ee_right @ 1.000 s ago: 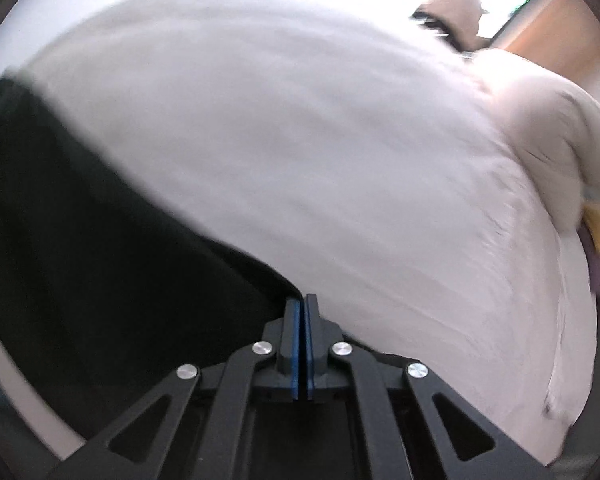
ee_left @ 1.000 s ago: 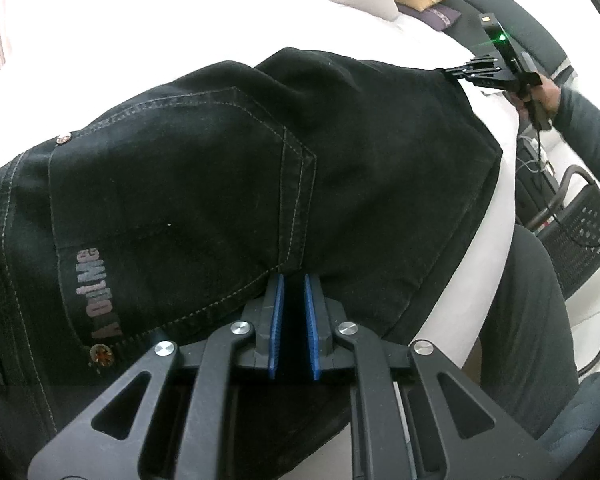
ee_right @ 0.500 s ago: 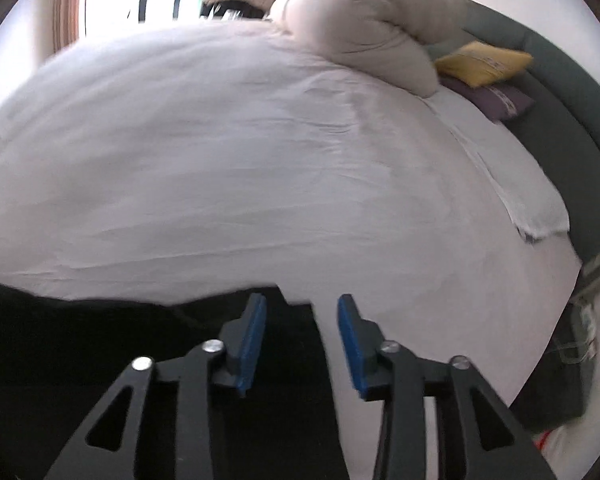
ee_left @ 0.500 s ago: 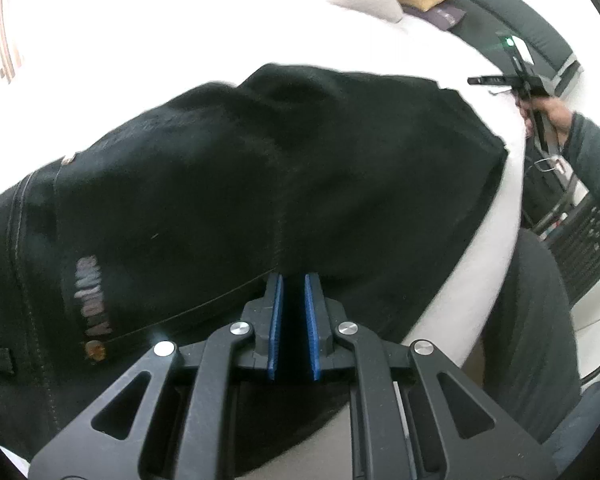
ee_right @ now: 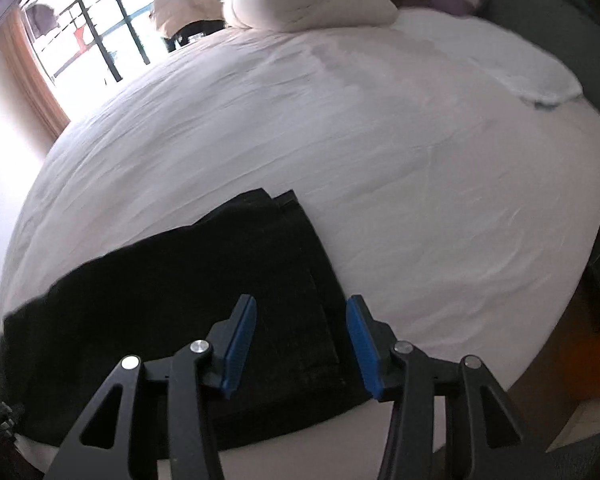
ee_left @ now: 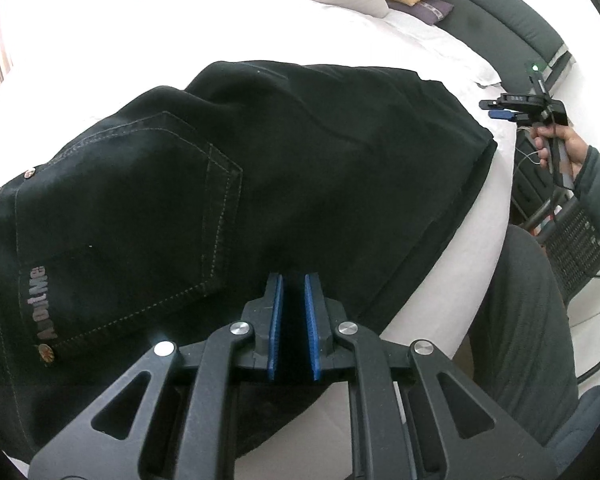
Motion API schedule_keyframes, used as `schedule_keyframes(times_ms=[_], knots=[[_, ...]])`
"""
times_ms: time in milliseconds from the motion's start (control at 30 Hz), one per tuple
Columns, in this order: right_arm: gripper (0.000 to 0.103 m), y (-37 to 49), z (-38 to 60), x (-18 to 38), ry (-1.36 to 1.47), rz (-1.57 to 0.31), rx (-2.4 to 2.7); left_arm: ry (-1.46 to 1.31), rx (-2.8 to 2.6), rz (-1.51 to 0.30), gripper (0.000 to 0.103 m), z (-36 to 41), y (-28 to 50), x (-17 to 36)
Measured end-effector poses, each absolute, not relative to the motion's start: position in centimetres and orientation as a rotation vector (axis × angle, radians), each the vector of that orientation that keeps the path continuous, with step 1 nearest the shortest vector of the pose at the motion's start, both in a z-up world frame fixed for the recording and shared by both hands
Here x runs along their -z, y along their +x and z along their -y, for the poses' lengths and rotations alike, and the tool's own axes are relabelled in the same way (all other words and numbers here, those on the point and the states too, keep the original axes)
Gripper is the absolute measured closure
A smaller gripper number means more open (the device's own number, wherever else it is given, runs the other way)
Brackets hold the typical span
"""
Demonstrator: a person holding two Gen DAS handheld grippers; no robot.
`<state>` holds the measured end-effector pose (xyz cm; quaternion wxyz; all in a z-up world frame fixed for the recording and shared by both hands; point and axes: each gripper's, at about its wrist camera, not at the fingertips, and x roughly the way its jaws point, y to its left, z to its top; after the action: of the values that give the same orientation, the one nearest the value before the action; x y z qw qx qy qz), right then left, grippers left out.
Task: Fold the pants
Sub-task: 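Release the jeans with the right tool and reposition it over the fold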
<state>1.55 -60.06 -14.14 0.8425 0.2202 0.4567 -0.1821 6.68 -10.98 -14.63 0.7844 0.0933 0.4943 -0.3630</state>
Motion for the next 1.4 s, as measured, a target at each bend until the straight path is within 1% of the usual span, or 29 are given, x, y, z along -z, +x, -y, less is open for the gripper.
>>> schedule_keyframes(times_ms=[133,300,500,833,867,900,933,1000,1067,1233,1400], knots=[[0.053,-1.0,62.3,14.8,0.71,-0.923,0.449,0.199,0.779,-1.072,0.092,11.1,6.7,14.9],[0.053,-4.6,62.1,16.3,0.967,-0.831,0.386,0.187,0.781,-1.074,0.092,10.3,7.0,15.3],[0.053,-4.6,60.8,18.8,1.06,-0.851,0.397,0.186,0.785,-1.081,0.092,9.8,7.2,15.2],[0.053,-4.3,60.4,20.4,1.227,-0.761,0.307,0.18,0.786,-1.078,0.092,9.6,7.3,15.5],[0.054,-4.3,60.4,20.6,1.245,-0.748,0.304,0.179,0.786,-1.078,0.092,9.6,7.3,15.6],[0.061,-4.4,60.5,20.8,1.255,-0.737,0.306,0.181,0.787,-1.078,0.092,9.6,7.2,15.5],[0.065,-4.4,60.5,21.0,1.254,-0.735,0.312,0.18,0.787,-1.078,0.092,9.6,7.2,15.5],[0.083,-4.3,60.5,21.1,1.226,-0.75,0.333,0.18,0.786,-1.079,0.092,9.6,7.2,15.5],[0.095,-4.4,60.4,21.0,1.184,-0.762,0.356,0.18,0.785,-1.079,0.092,9.6,7.2,15.5],[0.098,-4.5,59.4,19.8,1.069,-0.75,0.419,0.186,0.779,-1.082,0.092,9.7,7.2,15.4],[0.099,-5.6,58.9,17.8,1.017,-0.667,0.476,0.204,0.767,-1.09,0.092,10.3,7.3,15.3]])
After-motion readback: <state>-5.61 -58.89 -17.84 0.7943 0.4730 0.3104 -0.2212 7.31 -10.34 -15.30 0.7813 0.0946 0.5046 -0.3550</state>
